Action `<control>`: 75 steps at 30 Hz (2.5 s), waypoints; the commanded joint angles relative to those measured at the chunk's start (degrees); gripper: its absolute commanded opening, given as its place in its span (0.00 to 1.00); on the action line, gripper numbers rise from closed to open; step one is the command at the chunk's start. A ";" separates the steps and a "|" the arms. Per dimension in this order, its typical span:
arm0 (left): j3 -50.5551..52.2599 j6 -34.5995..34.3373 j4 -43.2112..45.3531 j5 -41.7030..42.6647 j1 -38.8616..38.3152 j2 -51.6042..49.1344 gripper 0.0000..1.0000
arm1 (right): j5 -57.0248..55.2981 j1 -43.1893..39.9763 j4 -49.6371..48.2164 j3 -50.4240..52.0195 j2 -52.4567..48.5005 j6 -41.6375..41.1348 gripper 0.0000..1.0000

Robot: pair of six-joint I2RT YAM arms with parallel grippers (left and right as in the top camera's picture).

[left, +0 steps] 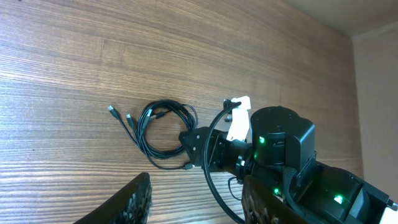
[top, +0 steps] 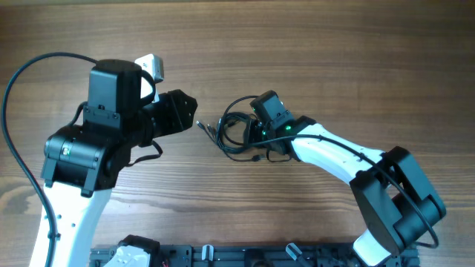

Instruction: Untangle cables

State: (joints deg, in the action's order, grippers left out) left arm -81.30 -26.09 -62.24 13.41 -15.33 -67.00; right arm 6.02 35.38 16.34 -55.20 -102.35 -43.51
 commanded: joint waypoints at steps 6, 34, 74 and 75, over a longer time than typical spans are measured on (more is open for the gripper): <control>-0.74 0.11 -0.20 0.68 -0.33 0.26 0.49 | -1.66 0.81 -0.31 0.46 -4.42 -0.17 0.46; -0.74 0.33 -0.22 0.44 -0.33 0.26 0.50 | -1.55 1.40 7.56 -2.80 -0.57 7.98 0.04; -0.72 1.46 5.92 3.63 -0.33 -8.96 0.53 | 10.99 1.36 2.47 -8.59 33.20 15.12 0.05; -0.72 2.14 6.32 5.05 -0.33 -9.68 0.51 | 10.99 1.36 2.49 -8.59 33.20 15.02 0.05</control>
State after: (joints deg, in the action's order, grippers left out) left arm -81.30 -26.04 -56.97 14.13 -15.33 -74.24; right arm 13.61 36.62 19.64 -62.96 -69.32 -27.79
